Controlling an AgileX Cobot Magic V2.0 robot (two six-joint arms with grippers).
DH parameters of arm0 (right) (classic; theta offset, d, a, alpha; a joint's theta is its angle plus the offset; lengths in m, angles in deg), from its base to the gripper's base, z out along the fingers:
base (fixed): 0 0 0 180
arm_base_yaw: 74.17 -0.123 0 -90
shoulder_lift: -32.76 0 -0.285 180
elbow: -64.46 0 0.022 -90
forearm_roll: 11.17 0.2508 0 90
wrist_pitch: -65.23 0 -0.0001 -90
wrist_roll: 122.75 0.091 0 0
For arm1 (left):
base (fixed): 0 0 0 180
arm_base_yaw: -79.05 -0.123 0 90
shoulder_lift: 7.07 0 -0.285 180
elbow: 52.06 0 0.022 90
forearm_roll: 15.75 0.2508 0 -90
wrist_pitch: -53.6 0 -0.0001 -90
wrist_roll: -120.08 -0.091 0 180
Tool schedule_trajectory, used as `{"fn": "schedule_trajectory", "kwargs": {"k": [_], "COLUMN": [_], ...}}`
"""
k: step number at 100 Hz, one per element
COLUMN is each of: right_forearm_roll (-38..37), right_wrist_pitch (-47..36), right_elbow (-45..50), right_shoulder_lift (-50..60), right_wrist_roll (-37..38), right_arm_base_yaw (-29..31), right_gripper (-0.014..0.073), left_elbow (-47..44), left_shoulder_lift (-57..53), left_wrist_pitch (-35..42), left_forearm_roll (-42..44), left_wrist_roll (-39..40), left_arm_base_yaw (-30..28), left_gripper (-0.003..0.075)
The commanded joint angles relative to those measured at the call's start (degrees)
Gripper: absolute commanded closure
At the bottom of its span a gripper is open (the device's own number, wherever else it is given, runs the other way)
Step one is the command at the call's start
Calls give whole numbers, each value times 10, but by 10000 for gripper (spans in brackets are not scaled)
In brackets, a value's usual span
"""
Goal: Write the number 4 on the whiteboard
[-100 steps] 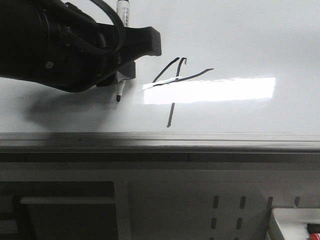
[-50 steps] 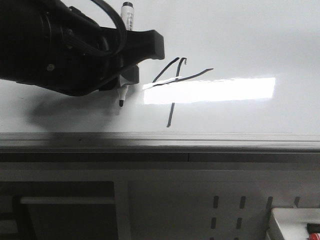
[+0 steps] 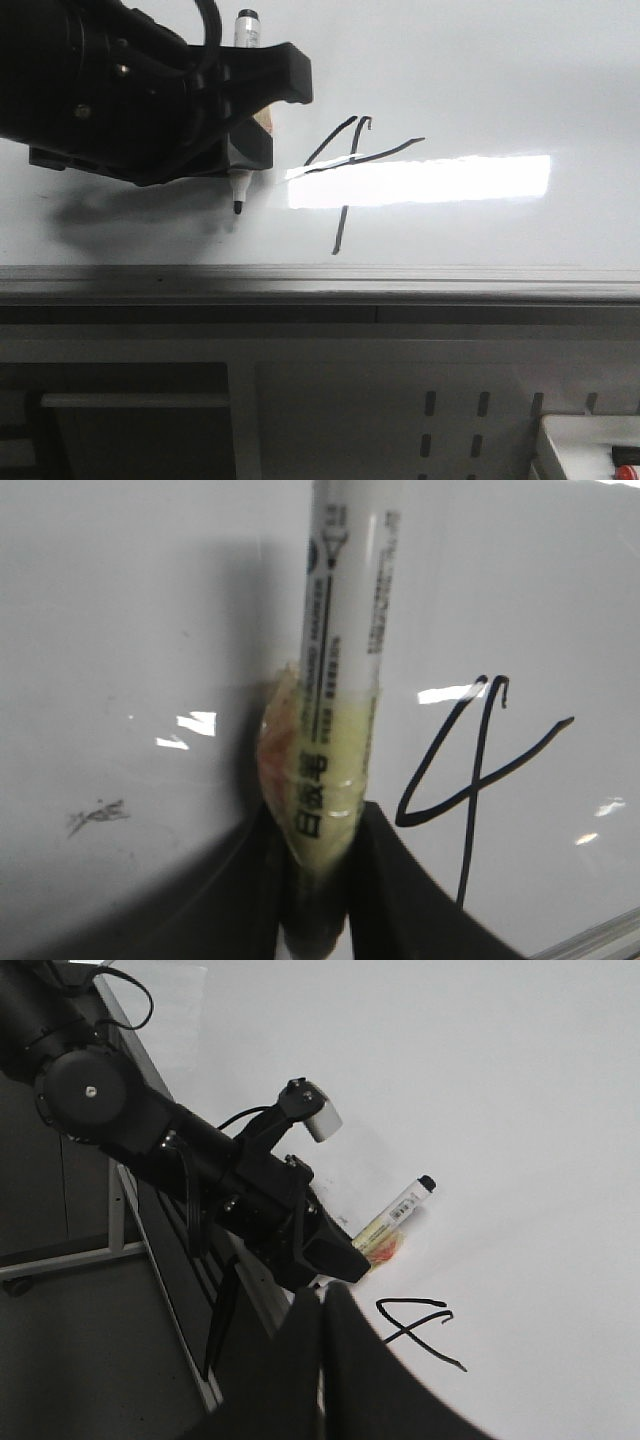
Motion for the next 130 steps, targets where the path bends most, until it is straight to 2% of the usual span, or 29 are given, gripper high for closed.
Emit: {"fn": "schedule_trajectory", "kwargs": {"k": [1, 30, 54, 81, 113, 130], "right_forearm_roll": [6, 6, 6, 6, 6, 6], "right_wrist_pitch": [-40, -40, -40, -40, -40, -40], "right_elbow": [-16, -16, -16, -16, -16, -16], "right_shoulder_lift": [0, 0, 0, 0, 0, 0], "right_wrist_roll": [0, 0, 0, 0, 0, 0], "right_arm_base_yaw": [3, 3, 3, 3, 3, 3], "right_gripper": [657, 657, 657, 657, 657, 657], "left_elbow": [0, 0, 0, 0, 0, 0], "left_shoulder_lift": [2, 2, 2, 2, 2, 2], "left_wrist_pitch": [0, 0, 4, 4, 4, 6], "left_forearm_roll": [-38, -38, -38, -38, -38, -38], "left_wrist_roll": [4, 4, 4, 4, 4, 4], "left_arm_base_yaw": [-28, -28, -28, -28, -28, -28], "left_gripper": [741, 729, 507, 482, 306, 247]}}
